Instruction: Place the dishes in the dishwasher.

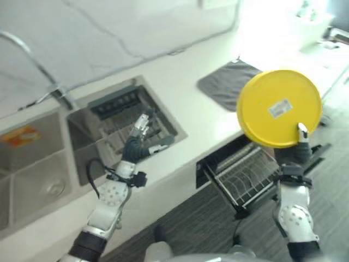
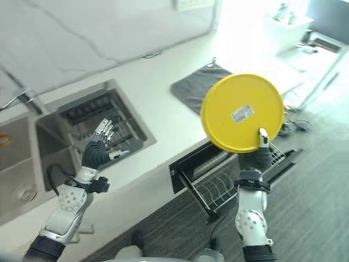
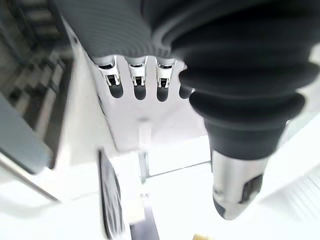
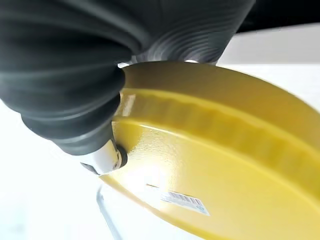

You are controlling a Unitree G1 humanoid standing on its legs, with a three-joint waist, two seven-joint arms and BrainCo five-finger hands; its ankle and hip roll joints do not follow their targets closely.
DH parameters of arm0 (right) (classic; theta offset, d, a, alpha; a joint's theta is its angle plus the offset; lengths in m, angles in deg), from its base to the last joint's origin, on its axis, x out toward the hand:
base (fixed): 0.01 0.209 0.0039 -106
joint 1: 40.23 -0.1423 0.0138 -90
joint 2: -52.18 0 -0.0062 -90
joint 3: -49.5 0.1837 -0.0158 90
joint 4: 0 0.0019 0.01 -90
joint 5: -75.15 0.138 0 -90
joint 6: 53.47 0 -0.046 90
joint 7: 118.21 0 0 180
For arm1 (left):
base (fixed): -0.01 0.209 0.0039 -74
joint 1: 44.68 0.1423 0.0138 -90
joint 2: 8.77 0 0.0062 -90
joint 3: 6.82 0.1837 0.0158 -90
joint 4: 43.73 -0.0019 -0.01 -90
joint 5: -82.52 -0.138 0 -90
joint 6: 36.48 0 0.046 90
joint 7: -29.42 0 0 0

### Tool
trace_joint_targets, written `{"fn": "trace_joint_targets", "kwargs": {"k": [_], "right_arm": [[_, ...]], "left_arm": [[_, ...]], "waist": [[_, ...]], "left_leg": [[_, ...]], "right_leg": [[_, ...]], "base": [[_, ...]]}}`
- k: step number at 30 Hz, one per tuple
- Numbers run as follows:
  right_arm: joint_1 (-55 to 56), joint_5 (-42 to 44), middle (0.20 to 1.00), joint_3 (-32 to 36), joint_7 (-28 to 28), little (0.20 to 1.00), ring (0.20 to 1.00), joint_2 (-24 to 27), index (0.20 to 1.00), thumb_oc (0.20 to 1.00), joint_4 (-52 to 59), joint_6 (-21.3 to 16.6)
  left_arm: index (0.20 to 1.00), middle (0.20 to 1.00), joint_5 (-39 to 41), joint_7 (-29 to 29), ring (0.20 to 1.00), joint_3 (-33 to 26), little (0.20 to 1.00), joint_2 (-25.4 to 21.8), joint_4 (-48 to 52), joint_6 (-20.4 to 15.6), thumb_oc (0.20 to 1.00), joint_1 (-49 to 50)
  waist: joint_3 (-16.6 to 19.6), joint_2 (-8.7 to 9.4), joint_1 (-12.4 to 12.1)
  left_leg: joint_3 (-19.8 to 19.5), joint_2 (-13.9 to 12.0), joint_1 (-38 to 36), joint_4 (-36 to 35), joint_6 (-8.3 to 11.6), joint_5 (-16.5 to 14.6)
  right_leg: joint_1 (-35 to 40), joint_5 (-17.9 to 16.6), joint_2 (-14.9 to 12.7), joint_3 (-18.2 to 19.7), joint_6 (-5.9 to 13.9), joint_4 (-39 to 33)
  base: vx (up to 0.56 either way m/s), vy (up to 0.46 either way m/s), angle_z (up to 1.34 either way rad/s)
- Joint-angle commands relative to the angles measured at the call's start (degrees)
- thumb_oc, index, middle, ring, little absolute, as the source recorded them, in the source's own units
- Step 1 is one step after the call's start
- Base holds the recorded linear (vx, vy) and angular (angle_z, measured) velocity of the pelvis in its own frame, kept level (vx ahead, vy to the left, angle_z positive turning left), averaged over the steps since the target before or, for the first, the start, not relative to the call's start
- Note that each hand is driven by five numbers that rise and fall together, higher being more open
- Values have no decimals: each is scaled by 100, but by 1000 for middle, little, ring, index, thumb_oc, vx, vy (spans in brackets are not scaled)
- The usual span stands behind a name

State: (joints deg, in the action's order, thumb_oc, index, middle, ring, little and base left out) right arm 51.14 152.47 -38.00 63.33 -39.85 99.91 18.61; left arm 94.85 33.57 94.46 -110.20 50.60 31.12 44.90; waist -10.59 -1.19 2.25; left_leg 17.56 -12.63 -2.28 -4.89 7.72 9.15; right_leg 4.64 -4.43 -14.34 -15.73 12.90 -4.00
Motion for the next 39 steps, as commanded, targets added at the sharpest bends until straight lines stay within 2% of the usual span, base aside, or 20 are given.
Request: {"fn": "trace_joint_targets", "kwargs": {"k": [1,2,3,9,12,28,33,39], "right_arm": [[-637,-10,200,230,-514,200,200,-102,200,200,558,-43],[-602,-16,200,274,-510,200,200,-112,200,200,563,-41],[-243,-178,200,596,-286,200,200,-212,200,200,487,122],[-5,-147,200,646,-269,200,200,-349,200,200,74,216],[-1,-399,200,481,-121,200,200,-349,200,200,-280,327],[-221,-878,200,-191,188,200,200,-509,200,200,-1096,295],[-423,-837,200,-278,464,200,200,-492,200,200,-1387,150],[-706,-1261,200,-317,943,200,200,-399,200,200,-1541,131]], "left_arm": [[1000,1000,-92,-45,1000,-245,1000,-154,331,-214,1000,-214],[1000,1000,-87,-57,1000,-269,1000,-157,335,-202,1000,-204],[1000,1000,-83,-48,1000,-431,1000,-175,400,-134,1000,-152],[1000,1000,-112,-46,1000,-437,1000,-154,516,-49,1000,-179],[1000,1000,-135,-19,1000,-394,1000,-163,625,2,1000,-146],[1000,1000,-233,75,1000,-112,1000,-106,660,40,1000,-323],[1000,1000,-245,39,1000,-15,1000,-95,680,65,1000,-373],[1000,1000,-219,130,1000,114,1000,-115,676,68,1000,-512]], "waist": [[151,179,-169],[152,183,-140],[156,213,130],[84,200,296],[31,162,291],[-135,23,147],[-191,-14,42],[-289,-45,-33]], "left_leg": [[-113,123,-104,434,-154,-930],[-92,122,-117,445,-154,-943],[138,114,-265,445,-172,-1007],[252,115,-260,483,-176,-1042],[203,131,-234,503,-182,-1059],[-77,219,-40,551,-192,-1052],[-222,243,37,579,-191,-1042],[-299,250,105,642,-180,-1039]], "right_leg": [[-76,352,-178,-173,-56,401],[-76,346,-173,-152,-54,393],[-100,262,-143,39,-19,305],[-209,239,-93,217,-31,303],[-240,232,-81,277,-43,285],[-371,248,-174,295,-37,390],[-390,258,-198,278,-43,429],[-418,255,-208,265,-61,462]], "base": [[-9,-109,-58],[39,-230,-54],[41,-207,-57],[-5,-91,-50],[1,-57,-3],[8,12,5],[14,4,1],[-2,9,6]]}}
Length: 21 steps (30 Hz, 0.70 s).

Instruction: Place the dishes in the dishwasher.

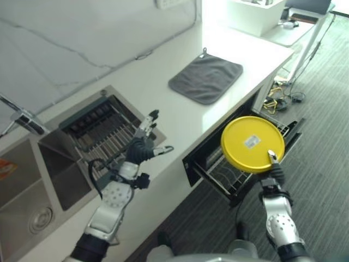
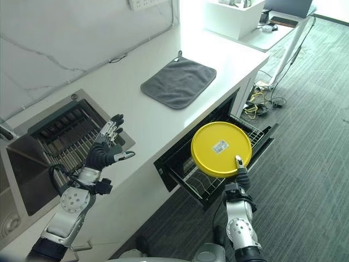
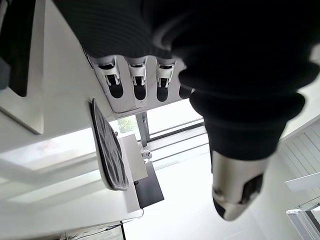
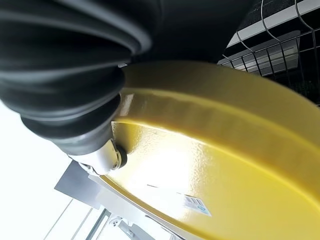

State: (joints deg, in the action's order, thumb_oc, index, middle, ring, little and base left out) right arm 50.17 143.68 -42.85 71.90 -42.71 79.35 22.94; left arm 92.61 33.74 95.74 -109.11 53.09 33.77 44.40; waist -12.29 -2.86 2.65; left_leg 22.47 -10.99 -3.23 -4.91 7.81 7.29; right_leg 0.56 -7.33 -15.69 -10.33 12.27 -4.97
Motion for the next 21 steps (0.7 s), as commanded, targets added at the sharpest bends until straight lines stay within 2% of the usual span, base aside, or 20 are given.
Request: {"fn": "trace_joint_targets", "kwargs": {"k": [1,9,11,21], "right_arm": [[-682,-507,200,155,233,200,200,-90,200,200,451,-278],[-1450,-1175,200,81,984,200,200,250,200,200,-285,-56],[-2126,-1357,200,142,1443,200,200,477,200,200,-789,254],[-3266,-952,200,267,1786,200,200,820,200,200,-2503,453]], "left_arm": [[1000,1000,-48,188,1000,30,1000,-222,414,-228,1000,-511],[1000,1000,-81,306,1000,282,1000,-288,343,-275,1000,-768],[1000,1000,26,304,1000,398,1000,-355,267,-271,1000,-1019],[1000,1000,248,246,1000,616,1000,-512,69,-356,1000,-1441]], "waist": [[-146,112,-88],[-311,45,-330],[-436,-2,-465],[-645,-109,-723]], "left_leg": [[-799,87,216,659,-185,-852],[-967,107,337,707,-147,-830],[-1079,132,414,751,-132,-829],[-1258,209,529,799,-136,-813]], "right_leg": [[-14,544,-77,-282,0,565],[-32,524,-88,-386,-45,567],[-55,532,-120,-465,-55,621],[-106,528,-190,-605,-66,730]], "base": [[0,0,0],[-6,2,5],[-29,23,13],[-16,10,11]]}}
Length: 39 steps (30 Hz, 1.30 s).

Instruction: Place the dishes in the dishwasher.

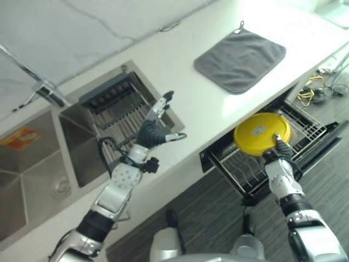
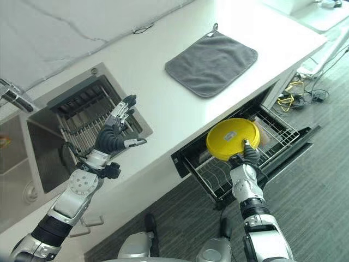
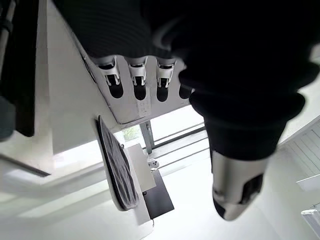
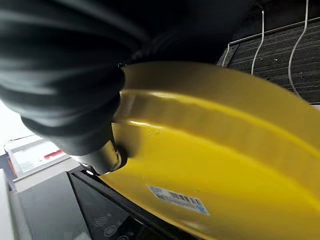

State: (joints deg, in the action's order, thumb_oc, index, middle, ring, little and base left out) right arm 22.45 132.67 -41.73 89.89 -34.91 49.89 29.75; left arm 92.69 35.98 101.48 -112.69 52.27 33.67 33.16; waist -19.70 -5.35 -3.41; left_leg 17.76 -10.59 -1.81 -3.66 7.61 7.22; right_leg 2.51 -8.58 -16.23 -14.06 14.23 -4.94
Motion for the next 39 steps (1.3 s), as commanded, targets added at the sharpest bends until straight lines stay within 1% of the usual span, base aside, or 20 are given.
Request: {"fn": "trace_joint_targets", "kwargs": {"k": [1,5,10,11,12,14,16,17,21,24,28,29,30,32,33,34,36,37,38,39], "right_arm": [[-591,185,200,154,49,200,200,80,200,200,281,-214],[-965,451,200,118,-93,200,200,169,200,200,-409,-50],[-1185,358,200,-50,-153,200,200,169,200,200,-842,-100],[-1374,36,200,-116,-33,200,200,216,200,200,-1047,-114],[-1569,-539,200,-201,111,200,200,386,200,200,-1314,48],[-1760,-859,200,-343,190,200,200,485,200,200,-1608,214],[-1823,-1112,200,-409,301,200,200,535,200,200,-1723,239],[-1972,-2072,200,-639,334,200,200,664,200,200,-1942,40],[-2162,-3657,200,-995,577,200,200,871,200,200,-1936,-606],[-2219,-4657,200,-1273,787,200,200,1033,200,200,-1828,-861],[-2263,-5562,200,-1518,1077,200,200,1330,200,200,-1714,-1234],[-2292,-5817,200,-1580,1163,200,200,1393,200,200,-1680,-1272],[-2375,-6392,200,-1774,1403,200,200,1533,200,200,-1572,-1354],[-2428,-6707,200,-1940,1505,200,200,1612,200,200,-1522,-1452],[-2522,-7302,200,-2156,1566,200,200,1711,200,200,-1502,-1574],[-2556,-7540,200,-2235,1571,200,200,1754,200,200,-1478,-1628],[-2643,-7938,200,-2465,1537,200,200,1854,200,200,-1403,-1573],[-2723,-8211,200,-2681,1452,200,200,1961,200,200,-1373,-1530],[-2956,-8862,200,-3458,1226,200,200,2269,200,200,-1354,-1497],[-3008,-8993,200,-3659,1180,200,200,2329,200,200,-1365,-1461]], "left_arm": [[1000,1000,259,27,1000,55,1000,-171,140,-364,1000,-360],[1000,1000,345,48,1000,132,1000,-228,82,-472,1000,-520],[1000,1000,381,-4,1000,157,1000,-238,102,-550,1000,-656],[1000,1000,406,40,1000,194,1000,-258,89,-542,1000,-802],[1000,1000,449,67,1000,201,1000,-291,68,-552,1000,-914],[1000,1000,441,65,1000,237,1000,-308,45,-566,1000,-993],[1000,1000,450,64,1000,247,1000,-320,32,-581,1000,-1034],[1000,1000,440,72,1000,275,1000,-336,49,-610,1000,-1101],[1000,1000,420,130,1000,327,1000,-346,-6,-728,1000,-1191],[1000,1000,378,201,1000,356,1000,-341,-31,-761,1000,-1244],[1000,1000,391,242,1000,368,1000,-424,-43,-776,1000,-1320],[1000,1000,411,248,1000,373,1000,-457,-40,-779,1000,-1345],[1000,1000,427,247,1000,394,1000,-503,-50,-803,1000,-1387],[1000,1000,399,250,1000,410,1000,-522,-47,-812,1000,-1413],[1000,1000,395,234,1000,446,1000,-566,-100,-871,1000,-1453],[1000,1000,404,220,1000,449,1000,-583,-118,-890,1000,-1467],[1000,1000,426,190,1000,464,1000,-623,-161,-927,1000,-1511],[1000,1000,439,174,1000,475,1000,-647,-201,-966,1000,-1546],[1000,1000,511,105,1000,539,1000,-743,-367,-1118,1000,-1665],[1000,1000,530,83,1000,560,1000,-774,-393,-1141,1000,-1697]], "waist": [[65,125,-139],[-50,40,-233],[-148,-12,-308],[-213,-37,-326],[-268,-65,-351],[-325,-91,-377],[-349,-98,-389],[-407,-112,-427],[-486,-161,-423],[-525,-166,-403],[-562,-149,-384],[-569,-144,-382],[-583,-133,-388],[-595,-115,-398],[-598,-95,-417],[-596,-89,-423],[-593,-70,-437],[-594,-55,-448],[-614,1,-505],[-612,18,-528]], "left_leg": [[-809,179,415,683,-114,-803],[-873,233,526,691,-113,-777],[-911,303,613,702,-132,-766],[-916,327,672,712,-131,-759],[-934,358,731,706,-130,-744],[-947,384,788,718,-128,-737],[-949,395,826,729,-132,-738],[-965,421,903,747,-139,-732],[-971,463,1031,761,-159,-711],[-969,489,1108,774,-168,-706],[-959,491,1224,813,-168,-713],[-962,494,1250,819,-170,-715],[-967,497,1305,836,-167,-723],[-966,498,1330,844,-165,-730],[-948,479,1354,858,-158,-742],[-942,476,1362,860,-156,-746],[-934,469,1385,869,-151,-751],[-936,465,1414,881,-144,-753],[-964,442,1497,931,-123,-756],[-969,438,1515,932,-118,-750]], "right_leg": [[-325,653,-146,-237,-260,744],[-409,662,-186,-273,-269,802],[-493,644,-240,-302,-260,844],[-555,640,-269,-310,-246,880],[-622,630,-292,-311,-228,908],[-689,623,-315,-308,-218,943],[-732,618,-332,-312,-211,965],[-816,597,-367,-322,-188,1000],[-1000,576,-415,-293,-150,1094],[-1125,573,-436,-254,-118,1154],[-1272,567,-468,-239,-77,1220],[-1310,569,-472,-232,-68,1241],[-1384,572,-483,-224,-48,1279],[-1414,572,-490,-235,-34,1292],[-1442,573,-511,-263,-15,1308],[-1453,574,-516,-272,-10,1314],[-1479,572,-526,-287,-1,1325],[-1501,571,-532,-298,6,1332],[-1553,579,-551,-343,32,1369],[-1564,576,-556,-357,40,1368]], "base": [[-38,13,9],[-66,36,9],[-64,26,4],[-141,56,0],[-130,53,3],[-92,29,7],[-89,4,10],[-114,6,6],[-89,31,2],[-68,31,2],[-71,2,0],[-106,-9,-1],[-90,-7,-2],[-69,-19,-2],[-50,-29,-1],[-45,-31,0],[-38,-30,1],[-93,-96,0],[-90,-104,0],[-84,-124,7]]}}
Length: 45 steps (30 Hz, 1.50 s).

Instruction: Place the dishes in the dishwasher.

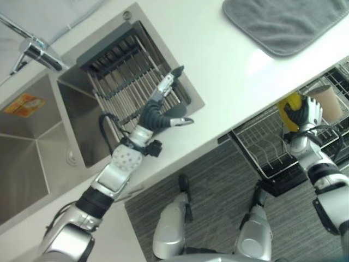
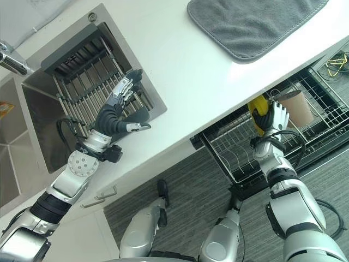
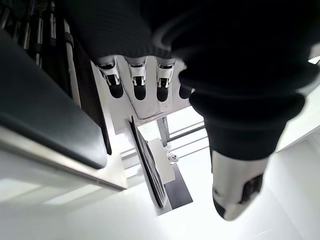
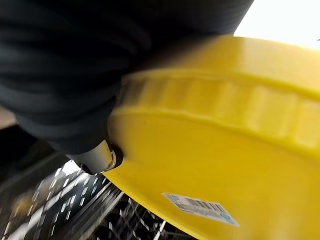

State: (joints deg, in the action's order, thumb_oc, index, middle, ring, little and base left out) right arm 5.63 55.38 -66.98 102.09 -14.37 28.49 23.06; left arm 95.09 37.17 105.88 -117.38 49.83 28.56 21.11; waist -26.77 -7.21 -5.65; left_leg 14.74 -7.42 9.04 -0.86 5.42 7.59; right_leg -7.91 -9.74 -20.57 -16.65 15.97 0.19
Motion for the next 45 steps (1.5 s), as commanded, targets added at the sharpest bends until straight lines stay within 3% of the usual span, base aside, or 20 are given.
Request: {"fn": "trace_joint_targets", "kwargs": {"k": [1,3,5,7,10,13,17,20,32,35,36,37,38,42,45], "right_arm": [[-1403,-1446,200,-1396,-147,200,200,339,200,200,753,-752],[-1603,-1729,200,-2061,-516,200,200,503,200,200,639,-802],[-1820,-2150,200,-2661,-305,200,200,420,200,200,524,-538],[-1906,-2329,200,-2556,138,200,200,121,200,200,311,92],[-1981,-2413,200,-2411,501,200,200,4,200,200,162,317],[-2074,-2435,200,-2248,1205,200,200,-4,200,200,109,441],[-2177,-2876,200,-1820,2848,200,200,150,200,200,26,1430],[-2160,-2800,200,-1649,3333,200,200,263,200,200,23,1534],[-2408,-3182,200,-1669,3884,200,200,452,200,200,24,1829],[-2461,-3225,200,-1696,3821,200,200,465,200,200,12,1750],[-2451,-3185,200,-1694,3780,200,200,476,200,200,19,1568],[-2458,-3319,200,-1689,3618,200,200,423,200,200,11,1086],[-2454,-3496,200,-1712,3594,200,200,404,200,200,4,988],[-2626,-3393,200,-1851,3821,200,200,289,200,200,-145,1037],[-2663,-2947,200,-1827,3278,200,200,238,200,200,-136,1020]], "left_arm": [[1000,1000,313,-56,1000,155,1000,-343,-187,-666,1000,-533],[1000,1000,428,-153,1000,250,1000,-480,-340,-804,1000,-673],[1000,1000,385,-164,1000,414,1000,-536,-518,-946,1000,-860],[1000,1000,312,-25,1000,524,1000,-423,-547,-897,1000,-1057],[1000,1000,292,33,1000,589,1000,-366,-547,-885,1000,-1142],[1000,1000,239,152,1000,619,1000,-345,-503,-886,1000,-1169],[1000,1000,205,396,1000,570,1000,-389,-242,-830,1000,-1073],[1000,1000,171,460,1000,557,1000,-426,-87,-829,1000,-970],[1000,1000,252,561,1000,555,1000,-539,135,-924,1000,-906],[1000,1000,248,581,1000,566,1000,-548,165,-920,1000,-888],[1000,1000,234,588,1000,567,1000,-553,183,-929,1000,-873],[1000,1000,216,587,1000,565,1000,-544,175,-959,1000,-885],[1000,1000,216,580,1000,562,1000,-534,163,-962,1000,-896],[1000,1000,247,565,1000,669,1000,-568,65,-1015,1000,-1077],[1000,1000,201,578,1000,633,1000,-510,117,-965,1000,-1064]], "waist": [[78,213,-328],[79,277,-414],[41,319,-505],[-63,253,-509],[-121,199,-518],[-206,148,-510],[-302,18,-468],[-302,-18,-463],[-303,-160,-469],[-303,-171,-479],[-303,-170,-485],[-303,-167,-499],[-303,-167,-506],[-303,-186,-568],[-303,-215,-580]], "left_leg": [[-676,106,429,660,116,-805],[-687,79,511,671,124,-773],[-674,9,561,665,145,-744],[-656,10,729,669,150,-710],[-646,42,798,667,142,-698],[-652,69,862,691,139,-705],[-671,137,1023,674,133,-689],[-683,160,1116,659,133,-686],[-587,170,1407,564,169,-599],[-571,154,1479,542,187,-573],[-585,154,1504,545,191,-578],[-602,159,1532,531,191,-571],[-606,160,1537,526,190,-566],[-655,143,1668,515,200,-510],[-644,141,1721,468,212,-476]], "right_leg": [[-514,718,-122,-121,-124,873],[-564,678,-139,-198,-97,862],[-618,625,-137,-270,-97,831],[-828,580,-166,-233,-97,862],[-916,552,-207,-238,-97,892],[-1010,554,-232,-211,-97,948],[-1239,547,-254,-120,-97,996],[-1342,544,-267,-110,-97,1001],[-1685,450,-355,-146,-97,958],[-1748,445,-358,-165,-97,946],[-1768,450,-354,-169,-97,947],[-1797,443,-344,-174,-97,936],[-1799,441,-345,-177,-97,931],[-1912,408,-350,-209,-97,941],[-1960,377,-367,-229,-97,913]], "base": [[-69,-128,13],[-67,-137,16],[-61,-114,12],[-87,5,-5],[-25,41,-9],[-4,24,-2],[-18,76,3],[-13,19,2],[-26,19,-1],[0,0,0],[-10,-17,-4],[-7,-21,-3],[0,0,0],[-13,-25,0],[-5,11,0]]}}
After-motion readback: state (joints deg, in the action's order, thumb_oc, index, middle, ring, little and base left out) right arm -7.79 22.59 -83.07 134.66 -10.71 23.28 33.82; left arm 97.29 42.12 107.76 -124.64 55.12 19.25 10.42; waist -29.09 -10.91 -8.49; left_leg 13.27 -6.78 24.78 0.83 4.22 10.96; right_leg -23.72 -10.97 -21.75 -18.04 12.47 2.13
